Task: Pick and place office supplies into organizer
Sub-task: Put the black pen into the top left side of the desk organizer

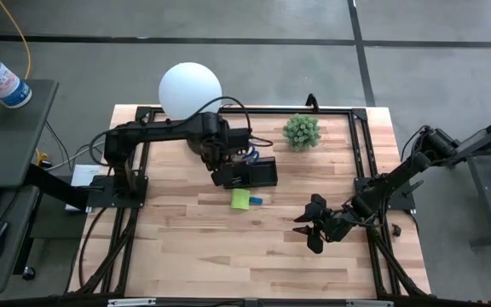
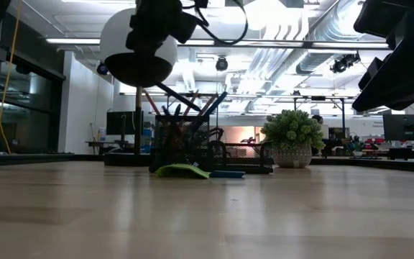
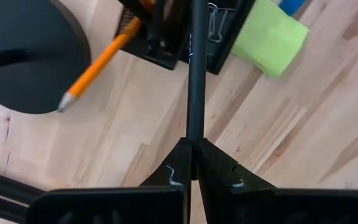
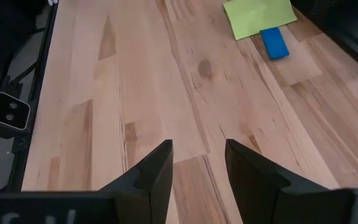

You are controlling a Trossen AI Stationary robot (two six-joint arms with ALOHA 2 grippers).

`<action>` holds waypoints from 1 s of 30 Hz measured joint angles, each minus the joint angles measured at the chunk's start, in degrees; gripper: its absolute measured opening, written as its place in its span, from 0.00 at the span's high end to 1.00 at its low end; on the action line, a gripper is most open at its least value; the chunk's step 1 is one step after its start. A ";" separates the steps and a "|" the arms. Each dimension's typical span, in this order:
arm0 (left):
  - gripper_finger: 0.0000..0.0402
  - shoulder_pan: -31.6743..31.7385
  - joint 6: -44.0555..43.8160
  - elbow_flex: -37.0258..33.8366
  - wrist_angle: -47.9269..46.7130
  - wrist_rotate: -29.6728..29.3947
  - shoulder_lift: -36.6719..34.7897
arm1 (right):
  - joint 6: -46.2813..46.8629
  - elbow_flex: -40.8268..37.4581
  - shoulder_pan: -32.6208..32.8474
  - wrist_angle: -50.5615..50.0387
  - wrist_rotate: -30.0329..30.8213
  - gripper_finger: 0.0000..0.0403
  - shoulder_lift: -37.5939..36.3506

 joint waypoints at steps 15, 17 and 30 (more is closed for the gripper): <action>1.00 1.34 2.05 0.00 -0.02 2.36 -0.17 | 0.00 0.00 0.00 0.27 0.00 0.66 0.00; 1.00 1.16 1.70 0.00 -0.02 3.11 -0.17 | 0.00 0.00 0.00 0.26 0.00 0.66 0.00; 1.00 2.30 -2.00 -0.11 -0.03 4.18 -3.64 | -0.11 0.00 -0.01 0.16 0.46 0.66 -0.02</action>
